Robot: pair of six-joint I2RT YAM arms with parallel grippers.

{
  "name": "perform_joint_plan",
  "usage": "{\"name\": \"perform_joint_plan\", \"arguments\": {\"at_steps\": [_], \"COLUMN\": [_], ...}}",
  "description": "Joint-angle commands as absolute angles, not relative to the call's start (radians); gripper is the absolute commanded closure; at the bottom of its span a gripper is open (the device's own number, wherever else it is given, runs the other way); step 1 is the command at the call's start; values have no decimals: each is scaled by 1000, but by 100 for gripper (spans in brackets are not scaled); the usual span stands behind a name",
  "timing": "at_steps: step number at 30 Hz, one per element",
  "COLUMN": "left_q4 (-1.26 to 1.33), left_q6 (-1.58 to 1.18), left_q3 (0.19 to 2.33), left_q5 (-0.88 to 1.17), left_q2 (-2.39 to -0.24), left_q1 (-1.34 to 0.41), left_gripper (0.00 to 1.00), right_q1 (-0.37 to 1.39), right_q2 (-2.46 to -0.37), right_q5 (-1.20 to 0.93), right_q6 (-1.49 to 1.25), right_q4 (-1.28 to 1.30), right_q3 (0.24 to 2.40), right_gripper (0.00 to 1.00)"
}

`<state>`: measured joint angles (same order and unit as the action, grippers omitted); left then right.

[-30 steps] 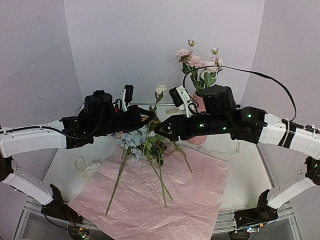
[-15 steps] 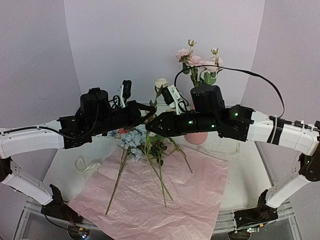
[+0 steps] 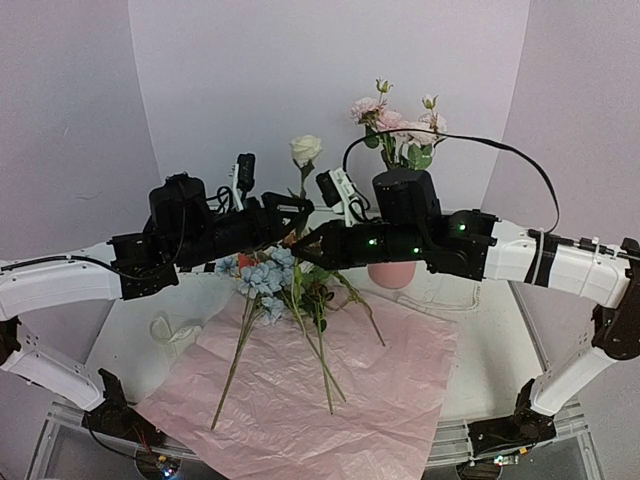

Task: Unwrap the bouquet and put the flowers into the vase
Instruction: Pick up the fake flower from the wrapping paper, then insert the fake flower into the vase.

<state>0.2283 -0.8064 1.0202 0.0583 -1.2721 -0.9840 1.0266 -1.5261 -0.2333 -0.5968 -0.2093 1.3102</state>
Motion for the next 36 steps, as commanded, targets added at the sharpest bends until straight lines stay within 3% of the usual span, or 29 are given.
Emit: {"name": "perform_joint_plan", "arguments": {"at_steps": [1,8,15,24,36], "left_q4": [269,266,253,180,104], "left_q6": [-779,-764,-763,-772,-782], "left_q3": [974,867,793,795,835], "left_q5": [26,-33,-72,-100,-124], "left_q2": [-1186,-1075,-992,-979,-1002], "left_q1": [-988,-988,-988,-988,-988], "left_gripper": [35,24,22,22,22], "right_q1": [977,903,846,760,632], "right_q2": [-1463,-1342,-1408,-1605,-1586], "right_q5": [-146,194,416,453,380], "right_q6": [-518,-265,12,158,108], "right_q4": [-200,-120,-123,-168,-397], "right_q3": [1318,1384,1677,2120,1999], "right_gripper": [100,100,100,100,100]}}
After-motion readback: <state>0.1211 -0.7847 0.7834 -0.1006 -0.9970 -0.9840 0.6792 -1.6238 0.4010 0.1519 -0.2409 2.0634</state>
